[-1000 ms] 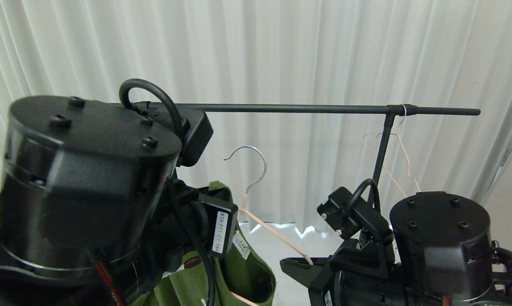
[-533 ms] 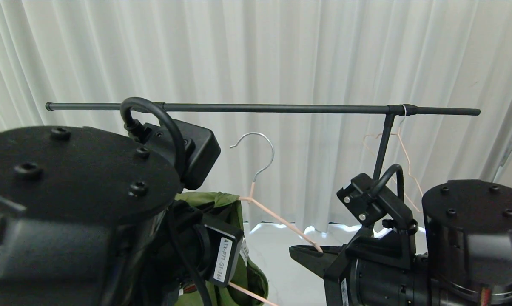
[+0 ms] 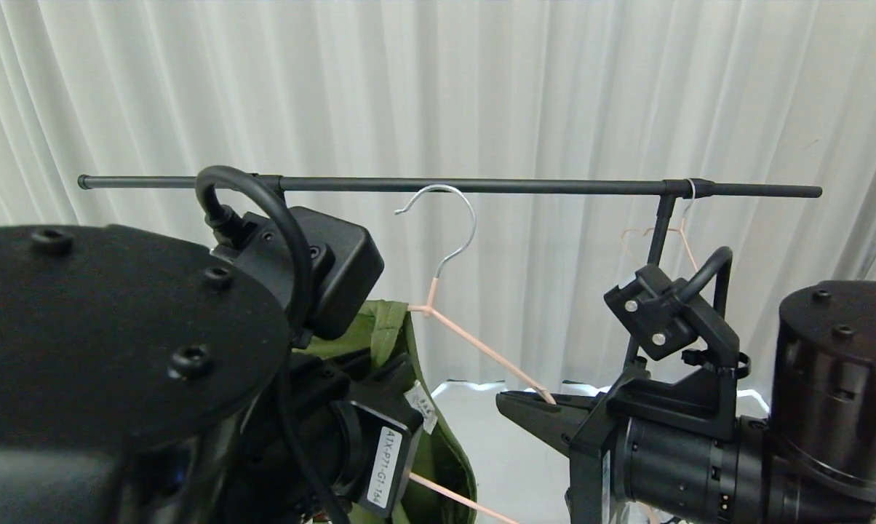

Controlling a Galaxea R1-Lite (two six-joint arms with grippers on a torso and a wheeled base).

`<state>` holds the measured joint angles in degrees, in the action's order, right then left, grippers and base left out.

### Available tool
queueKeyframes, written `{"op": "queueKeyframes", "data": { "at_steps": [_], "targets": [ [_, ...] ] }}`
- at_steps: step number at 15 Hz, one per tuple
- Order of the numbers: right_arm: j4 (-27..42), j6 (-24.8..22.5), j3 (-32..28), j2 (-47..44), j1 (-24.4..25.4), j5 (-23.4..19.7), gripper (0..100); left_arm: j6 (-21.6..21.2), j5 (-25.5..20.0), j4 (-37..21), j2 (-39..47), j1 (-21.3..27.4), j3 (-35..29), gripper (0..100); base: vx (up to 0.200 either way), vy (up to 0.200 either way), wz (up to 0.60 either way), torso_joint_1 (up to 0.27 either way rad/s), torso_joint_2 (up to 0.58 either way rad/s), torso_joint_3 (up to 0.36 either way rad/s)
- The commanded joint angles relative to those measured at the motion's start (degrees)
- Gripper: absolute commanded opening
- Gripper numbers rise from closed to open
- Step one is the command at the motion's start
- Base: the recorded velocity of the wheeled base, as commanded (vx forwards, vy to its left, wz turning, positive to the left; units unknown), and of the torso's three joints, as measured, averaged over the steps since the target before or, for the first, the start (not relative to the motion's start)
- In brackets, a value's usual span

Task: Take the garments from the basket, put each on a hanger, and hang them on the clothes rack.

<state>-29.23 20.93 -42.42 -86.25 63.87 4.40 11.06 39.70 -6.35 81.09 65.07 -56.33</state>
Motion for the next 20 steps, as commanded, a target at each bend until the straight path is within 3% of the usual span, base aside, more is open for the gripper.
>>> {"op": "queueKeyframes", "data": {
  "at_steps": [1, 7, 11, 15, 18, 20],
  "targets": [
    [0.1, 0.0, 0.1, 1.1, 0.0, 0.0, 0, 0.0, 0.2, 0.0, -0.3, 0.6, 0.1, 100, 0.000, 0.000, 0.00, 0.000, 0.00, 0.000],
    [0.2, -0.4, 1.6, 4.8, -1.0, 0.1, 0, -0.7, 0.4, 0.0, -5.2, 1.8, 4.5, 100, 0.000, 0.000, 0.00, 0.000, 0.00, 0.000],
    [0.2, -4.4, 7.1, 7.6, -1.4, 0.1, 0, -10.2, -0.7, 0.0, -16.1, 1.8, 11.7, 100, 0.000, 0.000, 0.00, 0.000, 0.00, 0.000],
    [0.1, -11.4, 12.5, 11.4, -0.2, -0.5, 0, -19.8, -12.4, 0.0, -26.4, 1.3, 16.1, 100, 0.000, 0.000, 0.00, 0.000, 0.00, 0.000],
    [0.1, -14.2, 14.6, 12.9, 2.1, -0.5, 0, -20.2, -16.1, 0.0, -26.3, 1.3, 17.1, 100, 0.000, 0.000, 0.00, 0.000, 0.00, 0.000],
    [0.1, -16.4, 17.6, 14.8, 5.7, -0.4, 0, -20.5, -22.9, 0.1, -24.7, 1.5, 17.4, 100, 0.000, 0.000, 0.00, 0.000, 0.00, 0.000]
  ]
}}
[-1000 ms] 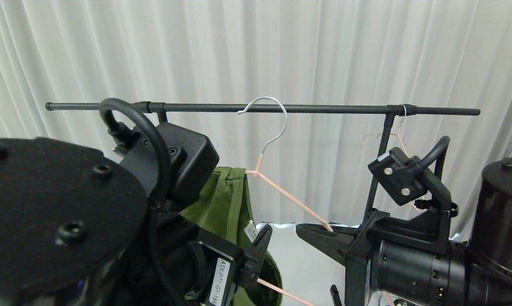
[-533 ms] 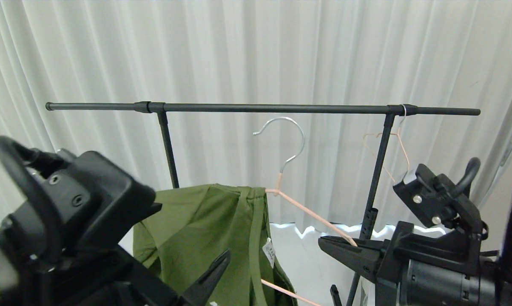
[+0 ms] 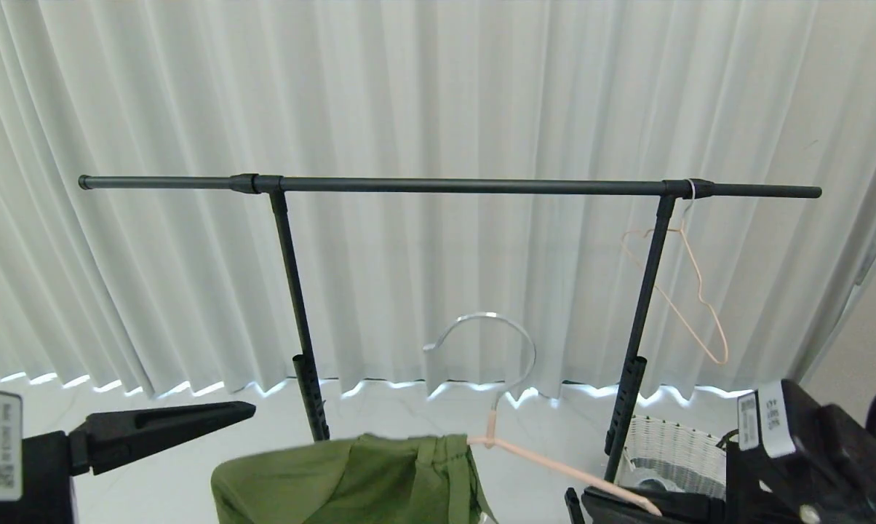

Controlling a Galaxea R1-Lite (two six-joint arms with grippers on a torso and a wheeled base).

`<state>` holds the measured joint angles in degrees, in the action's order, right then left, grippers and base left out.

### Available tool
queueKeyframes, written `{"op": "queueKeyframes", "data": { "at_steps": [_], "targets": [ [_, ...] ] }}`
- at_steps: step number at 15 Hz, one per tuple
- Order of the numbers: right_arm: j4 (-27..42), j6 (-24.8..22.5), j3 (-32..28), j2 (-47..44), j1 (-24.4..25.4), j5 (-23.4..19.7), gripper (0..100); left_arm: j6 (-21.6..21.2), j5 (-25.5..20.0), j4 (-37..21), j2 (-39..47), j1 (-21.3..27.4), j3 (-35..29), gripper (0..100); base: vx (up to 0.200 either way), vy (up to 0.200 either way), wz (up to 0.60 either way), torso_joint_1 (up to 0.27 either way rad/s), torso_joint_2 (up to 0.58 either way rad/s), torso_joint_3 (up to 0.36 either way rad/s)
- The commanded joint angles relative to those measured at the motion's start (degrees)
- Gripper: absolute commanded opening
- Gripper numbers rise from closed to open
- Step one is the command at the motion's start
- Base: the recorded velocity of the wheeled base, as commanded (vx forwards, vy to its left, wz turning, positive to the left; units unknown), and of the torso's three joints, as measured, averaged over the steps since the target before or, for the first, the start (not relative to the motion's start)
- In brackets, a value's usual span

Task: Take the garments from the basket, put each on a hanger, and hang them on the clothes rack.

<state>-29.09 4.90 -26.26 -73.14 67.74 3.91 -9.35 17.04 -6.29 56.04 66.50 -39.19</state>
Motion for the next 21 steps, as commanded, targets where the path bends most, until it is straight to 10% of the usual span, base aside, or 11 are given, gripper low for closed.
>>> {"op": "queueKeyframes", "data": {
  "at_steps": [1, 6, 13, 14, 21],
  "targets": [
    [0.0, -0.8, 1.8, 1.9, 2.9, 0.0, 0, -0.1, -2.5, 0.1, 1.2, 0.1, 0.4, 100, 0.000, 0.000, 0.00, 0.000, 0.00, 0.000],
    [0.0, -2.5, 2.3, 1.7, 6.1, 0.1, 0, -1.3, -13.9, 0.1, 4.4, 0.1, 4.2, 100, 0.000, 0.000, 0.00, 0.000, 0.00, 0.000],
    [0.0, -2.6, 2.1, 1.7, 7.8, 0.1, 0, -0.8, -14.3, 0.1, 7.2, -0.1, 5.5, 100, 0.000, 0.000, 0.00, 0.000, 0.00, 0.000],
    [0.0, -2.6, 1.9, 1.7, 7.8, 0.1, 0, -0.8, -14.3, 0.1, 7.2, -0.1, 5.8, 0, 0.000, 0.000, 0.00, 0.000, 0.00, 0.000],
    [-0.1, -2.5, 1.7, 1.9, 7.8, 0.4, 0, -0.7, -14.2, 0.1, 7.1, -0.2, 6.7, 0, 0.000, 0.000, 0.00, 0.000, 0.00, 0.000]
  ]
}}
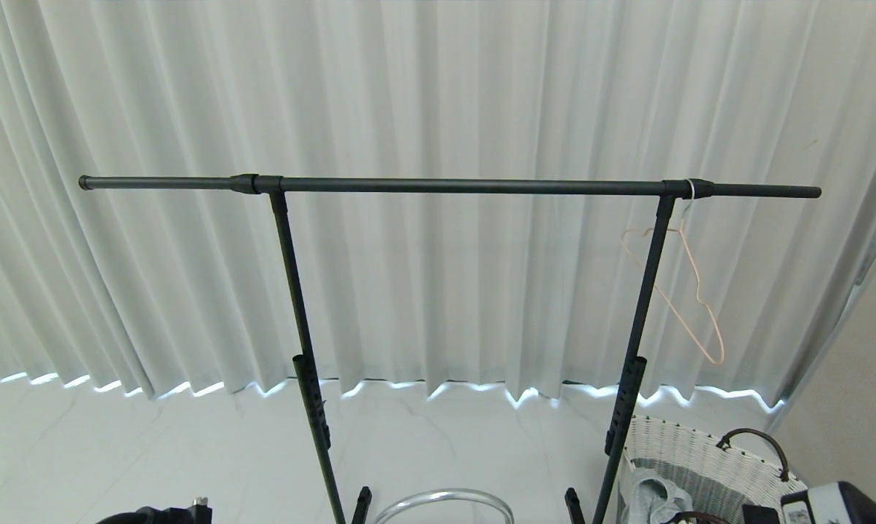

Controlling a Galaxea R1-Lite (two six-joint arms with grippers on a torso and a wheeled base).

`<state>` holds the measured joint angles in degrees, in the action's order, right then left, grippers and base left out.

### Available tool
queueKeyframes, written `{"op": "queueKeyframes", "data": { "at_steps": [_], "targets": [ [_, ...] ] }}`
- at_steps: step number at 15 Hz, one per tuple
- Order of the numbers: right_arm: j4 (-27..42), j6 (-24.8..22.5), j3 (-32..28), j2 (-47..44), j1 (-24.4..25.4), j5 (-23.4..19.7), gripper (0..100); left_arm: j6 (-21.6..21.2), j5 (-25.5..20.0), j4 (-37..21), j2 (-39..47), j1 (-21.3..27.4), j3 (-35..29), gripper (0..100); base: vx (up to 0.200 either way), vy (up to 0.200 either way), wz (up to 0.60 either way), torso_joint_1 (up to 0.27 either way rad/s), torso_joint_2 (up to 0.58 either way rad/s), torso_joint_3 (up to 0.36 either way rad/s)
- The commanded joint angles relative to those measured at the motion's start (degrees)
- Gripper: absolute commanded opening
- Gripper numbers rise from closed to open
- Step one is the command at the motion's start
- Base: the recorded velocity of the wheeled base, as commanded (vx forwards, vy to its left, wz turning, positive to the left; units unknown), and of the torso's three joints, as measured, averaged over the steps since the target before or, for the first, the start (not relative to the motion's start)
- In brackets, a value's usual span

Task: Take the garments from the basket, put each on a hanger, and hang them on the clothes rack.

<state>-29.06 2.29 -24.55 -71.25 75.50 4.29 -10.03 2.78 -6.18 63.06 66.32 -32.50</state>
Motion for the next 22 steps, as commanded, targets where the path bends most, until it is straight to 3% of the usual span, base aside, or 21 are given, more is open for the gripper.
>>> {"op": "queueKeyframes", "data": {
  "at_steps": [1, 3, 4, 7, 9, 11, 13, 15, 19, 22],
  "targets": [
    [-0.1, 0.1, -0.1, 0.0, 0.0, 0.0, 0, 0.0, 0.0, 0.0, 0.0, 0.0, 0.1, 0, 0.000, 0.000, 0.00, 0.000, 0.00, 0.000],
    [-0.1, 0.1, 0.0, 0.1, 0.0, 0.2, 0, 0.0, 0.1, -0.1, 0.0, -0.3, 0.1, 0, 0.000, 0.000, 0.00, 0.000, 0.00, 0.000],
    [-0.1, 0.1, 0.1, 0.2, 0.0, 0.3, 100, -0.1, 0.2, -0.1, 0.0, -1.1, 0.2, 0, 0.000, 0.000, 0.00, 0.000, 0.00, 0.000],
    [0.0, 0.2, 0.3, 0.3, -2.7, 3.4, 100, -0.6, 3.5, -0.1, -0.2, -3.0, 0.5, 0, 0.000, 0.000, 0.00, 0.000, 0.00, 0.000],
    [0.1, 0.2, 0.6, 0.9, -7.6, 4.0, 100, -1.3, 12.1, -0.1, -0.3, -3.3, 1.9, 0, 0.000, 0.000, 0.00, 0.000, 0.00, 0.000],
    [0.1, 0.2, 0.6, 0.9, -10.6, 4.0, 100, -1.3, 16.0, -0.1, 0.0, -3.4, 2.2, 0, 0.000, 0.000, 0.00, 0.000, 0.00, 0.000],
    [0.3, 0.3, 1.3, 0.4, -11.4, 3.7, 100, -0.9, 22.1, -0.1, 0.3, -5.1, 0.8, 0, 0.000, 0.000, 0.00, 0.000, 0.00, 0.000],
    [0.4, 1.2, 2.6, -1.7, -11.5, 3.8, 100, -1.0, 25.2, -0.1, 0.0, -7.1, -1.1, 0, 0.000, 0.000, 0.00, 0.000, 0.00, 0.000],
    [0.1, 12.1, -0.8, -9.2, -11.6, 3.9, 100, -1.2, 29.4, -0.1, 0.9, -7.9, -7.1, 0, 0.000, 0.000, 0.00, 0.000, 0.00, 0.000],
    [-0.2, 16.7, -5.1, -14.6, -11.6, 4.2, 100, -1.0, 29.8, -0.1, 2.8, -8.0, -11.4, 0, 0.000, 0.000, 0.00, 0.000, 0.00, 0.000]
  ]
}}
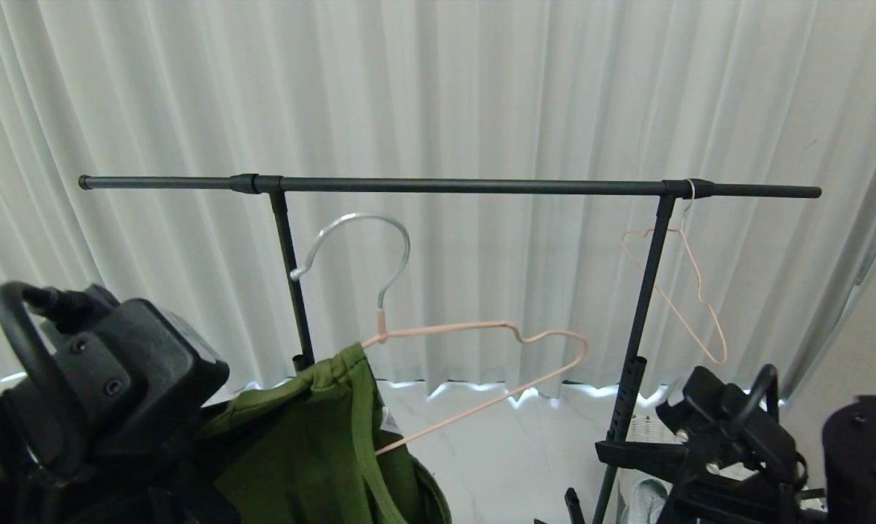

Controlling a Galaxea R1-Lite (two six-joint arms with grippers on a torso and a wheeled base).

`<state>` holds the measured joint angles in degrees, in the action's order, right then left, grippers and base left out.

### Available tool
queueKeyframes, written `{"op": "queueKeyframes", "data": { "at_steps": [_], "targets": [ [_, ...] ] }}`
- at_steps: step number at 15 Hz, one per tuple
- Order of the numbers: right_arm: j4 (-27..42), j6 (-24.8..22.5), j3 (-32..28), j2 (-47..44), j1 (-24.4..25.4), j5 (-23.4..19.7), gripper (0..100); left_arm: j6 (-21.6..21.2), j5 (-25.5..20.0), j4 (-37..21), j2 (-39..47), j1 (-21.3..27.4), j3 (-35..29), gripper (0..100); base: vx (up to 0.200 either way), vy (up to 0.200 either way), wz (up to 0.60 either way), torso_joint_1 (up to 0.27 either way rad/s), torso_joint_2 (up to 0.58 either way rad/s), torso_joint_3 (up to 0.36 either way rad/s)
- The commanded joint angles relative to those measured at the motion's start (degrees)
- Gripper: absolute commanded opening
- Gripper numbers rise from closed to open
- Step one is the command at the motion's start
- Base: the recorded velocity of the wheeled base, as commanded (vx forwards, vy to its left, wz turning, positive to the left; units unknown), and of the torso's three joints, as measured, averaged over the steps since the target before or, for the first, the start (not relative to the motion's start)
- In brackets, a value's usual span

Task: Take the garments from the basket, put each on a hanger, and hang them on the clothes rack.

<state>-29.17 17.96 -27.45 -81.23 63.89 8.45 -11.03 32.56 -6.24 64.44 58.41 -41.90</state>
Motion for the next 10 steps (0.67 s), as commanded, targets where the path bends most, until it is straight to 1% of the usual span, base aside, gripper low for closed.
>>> {"op": "queueKeyframes", "data": {
  "at_steps": [1, 3, 5, 7, 9, 10],
  "targets": [
    [-1.1, 1.8, -3.6, -6.3, 0.1, 0.7, 100, 0.1, 0.0, 0.0, 2.2, 0.0, -3.3, 0, 0.000, 0.000, 0.00, 0.000, 0.00, 0.000],
    [-4.1, 2.8, -6.0, -9.7, 0.2, 1.8, 100, 0.1, 0.0, 0.1, 2.9, 0.0, -4.9, 0, 0.000, 0.000, 0.00, 0.000, 0.00, 0.000],
    [-5.6, 2.9, -6.7, -11.6, 0.3, 2.0, 100, 0.1, 0.0, 0.1, 3.1, 0.0, -5.8, 0, 0.000, 0.000, 0.00, 0.000, 0.00, 0.000],
    [-5.8, 2.9, -7.4, -13.2, 0.3, 2.1, 100, 0.1, 0.0, 0.1, 3.1, 0.2, -6.2, 0, 0.000, 0.000, 0.00, 0.000, 0.00, 0.000],
    [-5.8, 3.0, -9.5, -15.3, 0.3, 2.2, 100, 0.0, 0.0, 0.1, 2.9, 0.5, -6.2, 0, 0.000, 0.000, 0.00, 0.000, 0.00, 0.000],
    [-5.8, 3.0, -10.6, -16.2, 0.2, 2.9, 100, 0.0, 0.0, 0.1, 2.8, 0.6, -6.2, 0, 0.000, 0.000, 0.00, 0.000, 0.00, 0.000]
  ]
}}
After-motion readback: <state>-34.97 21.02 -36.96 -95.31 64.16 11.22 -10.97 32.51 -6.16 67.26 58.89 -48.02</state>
